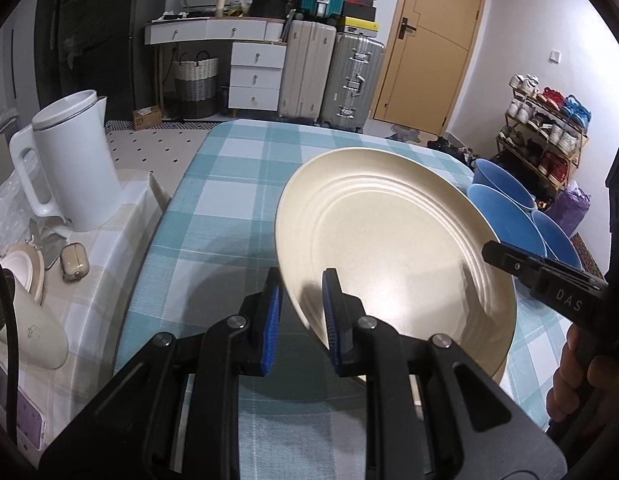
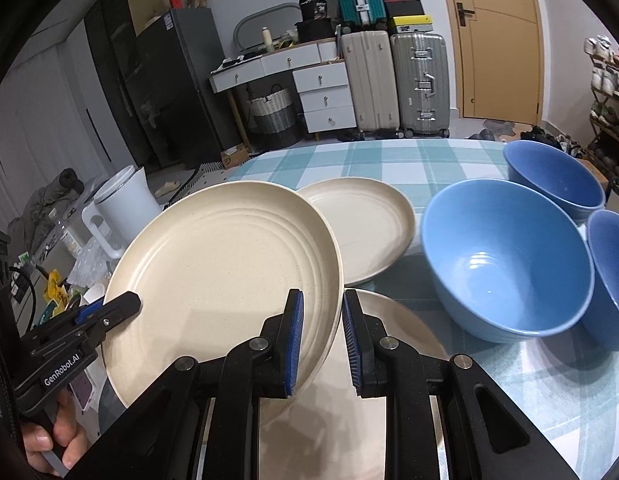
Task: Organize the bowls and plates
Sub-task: 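Carry the cream plate with the right gripper onto another cream plate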
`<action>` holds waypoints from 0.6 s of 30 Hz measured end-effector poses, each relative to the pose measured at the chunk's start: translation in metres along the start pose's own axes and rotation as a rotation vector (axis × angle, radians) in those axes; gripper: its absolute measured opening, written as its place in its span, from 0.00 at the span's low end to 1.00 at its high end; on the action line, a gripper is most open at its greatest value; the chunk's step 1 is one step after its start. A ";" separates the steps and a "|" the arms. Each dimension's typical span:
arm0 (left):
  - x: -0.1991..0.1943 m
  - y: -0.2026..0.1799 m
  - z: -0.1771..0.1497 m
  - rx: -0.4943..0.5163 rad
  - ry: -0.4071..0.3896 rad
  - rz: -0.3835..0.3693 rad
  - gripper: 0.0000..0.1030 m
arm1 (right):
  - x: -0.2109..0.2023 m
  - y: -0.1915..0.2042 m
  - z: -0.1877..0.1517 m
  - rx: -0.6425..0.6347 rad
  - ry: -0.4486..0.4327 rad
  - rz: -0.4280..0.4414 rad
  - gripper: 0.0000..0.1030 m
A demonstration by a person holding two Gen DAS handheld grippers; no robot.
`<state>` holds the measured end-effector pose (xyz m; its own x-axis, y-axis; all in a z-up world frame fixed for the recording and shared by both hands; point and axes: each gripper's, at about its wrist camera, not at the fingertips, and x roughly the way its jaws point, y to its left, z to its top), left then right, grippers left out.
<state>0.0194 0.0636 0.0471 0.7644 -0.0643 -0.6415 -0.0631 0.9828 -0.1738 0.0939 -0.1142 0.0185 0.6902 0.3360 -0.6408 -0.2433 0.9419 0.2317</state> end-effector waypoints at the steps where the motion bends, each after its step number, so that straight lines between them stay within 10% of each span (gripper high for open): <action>1: 0.000 -0.002 0.000 0.005 0.001 -0.002 0.16 | -0.003 -0.002 -0.001 0.002 -0.003 -0.002 0.20; 18: 0.003 -0.036 -0.009 0.066 0.024 -0.049 0.16 | -0.036 -0.028 -0.018 0.049 -0.024 -0.036 0.20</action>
<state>0.0187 0.0267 0.0447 0.7497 -0.1156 -0.6516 0.0166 0.9876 -0.1562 0.0635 -0.1525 0.0223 0.7144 0.3016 -0.6314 -0.1848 0.9516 0.2454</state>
